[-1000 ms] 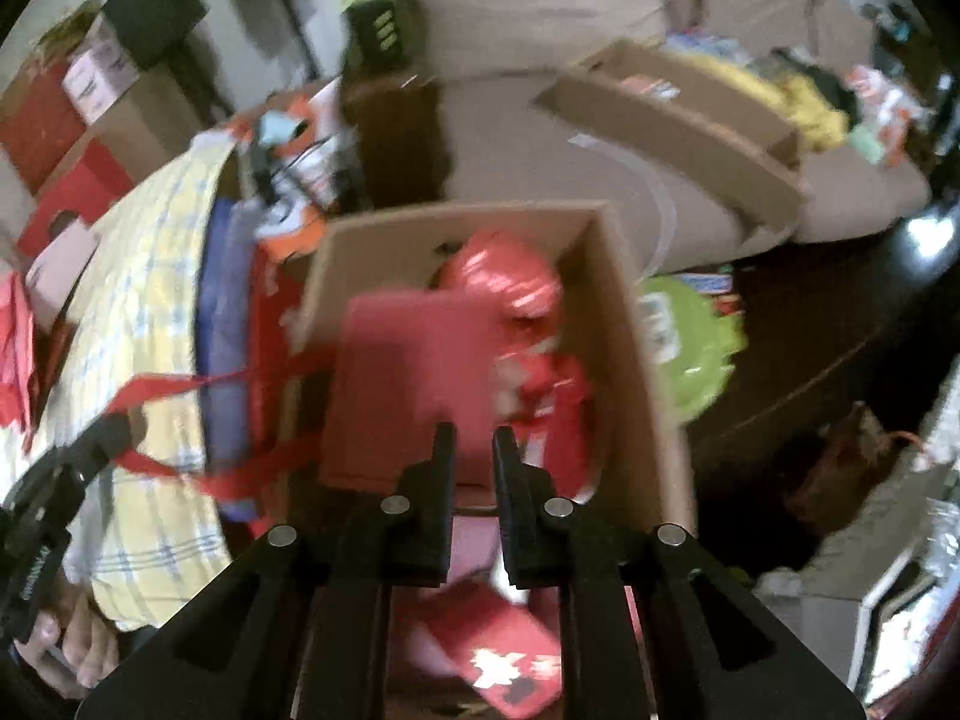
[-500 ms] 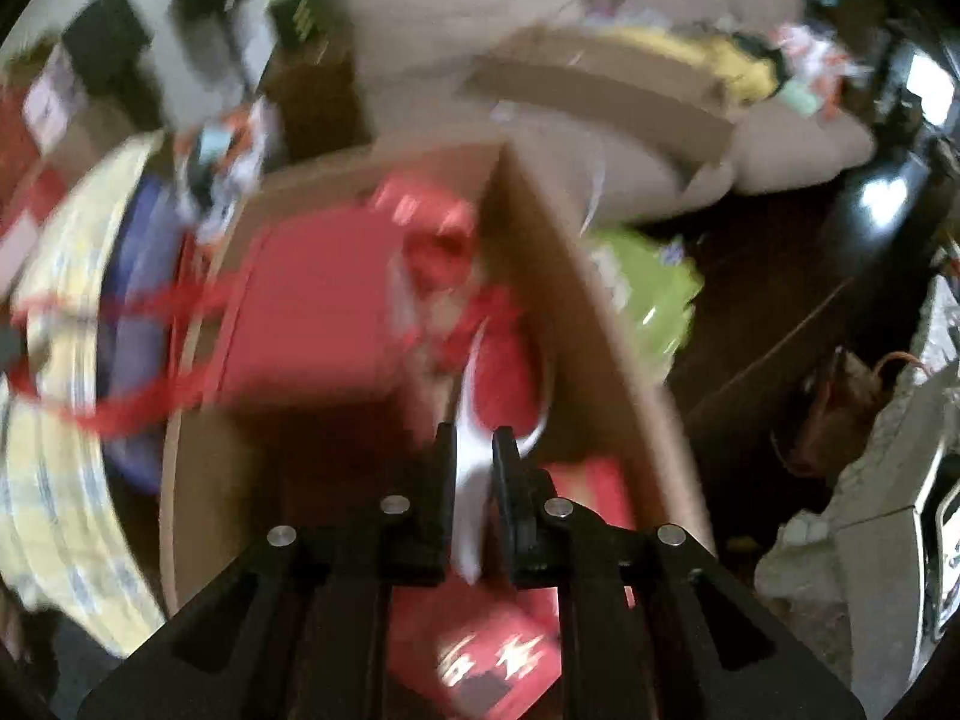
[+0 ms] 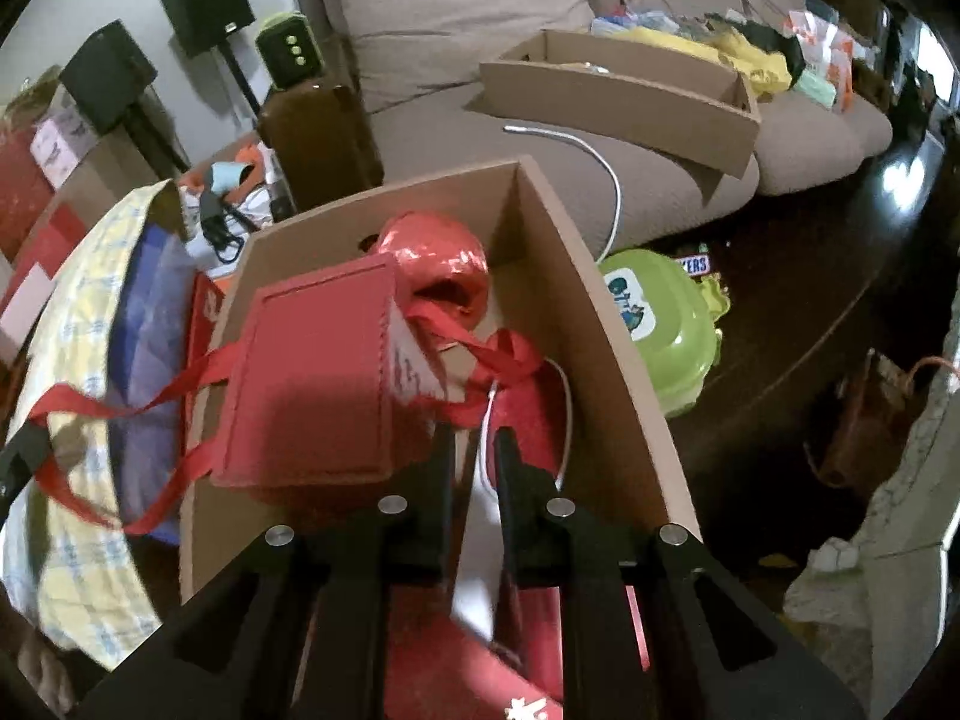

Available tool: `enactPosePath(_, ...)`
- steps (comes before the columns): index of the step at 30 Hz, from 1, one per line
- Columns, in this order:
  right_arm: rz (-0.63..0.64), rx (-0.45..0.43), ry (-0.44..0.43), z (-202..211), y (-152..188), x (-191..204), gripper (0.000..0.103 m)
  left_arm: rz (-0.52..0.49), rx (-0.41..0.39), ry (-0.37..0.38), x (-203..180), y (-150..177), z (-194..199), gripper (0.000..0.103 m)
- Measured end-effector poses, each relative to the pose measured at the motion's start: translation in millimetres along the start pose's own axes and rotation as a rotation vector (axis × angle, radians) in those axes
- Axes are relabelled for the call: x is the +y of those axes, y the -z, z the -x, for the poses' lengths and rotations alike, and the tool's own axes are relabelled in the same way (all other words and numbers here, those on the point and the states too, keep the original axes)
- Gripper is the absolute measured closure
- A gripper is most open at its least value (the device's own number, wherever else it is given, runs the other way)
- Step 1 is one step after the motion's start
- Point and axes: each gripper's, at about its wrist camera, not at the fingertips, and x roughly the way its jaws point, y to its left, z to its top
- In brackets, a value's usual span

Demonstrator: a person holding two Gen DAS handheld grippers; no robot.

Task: Organize objects

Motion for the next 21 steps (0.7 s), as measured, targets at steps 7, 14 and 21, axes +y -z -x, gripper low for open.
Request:
enactPosePath(7,-0.007,0.069,-0.076,-24,5,1,0.092,-0.042,0.005,0.034,-25,1,-4,0.102)
enactPosePath(14,0.042,0.120,-0.154,-34,14,31,0.101,-0.110,0.061,0.040,-47,18,-19,0.102)
enactPosePath(21,-0.009,0.134,-0.169,-37,13,16,0.100,-0.067,0.076,0.043,-40,19,-20,0.102)
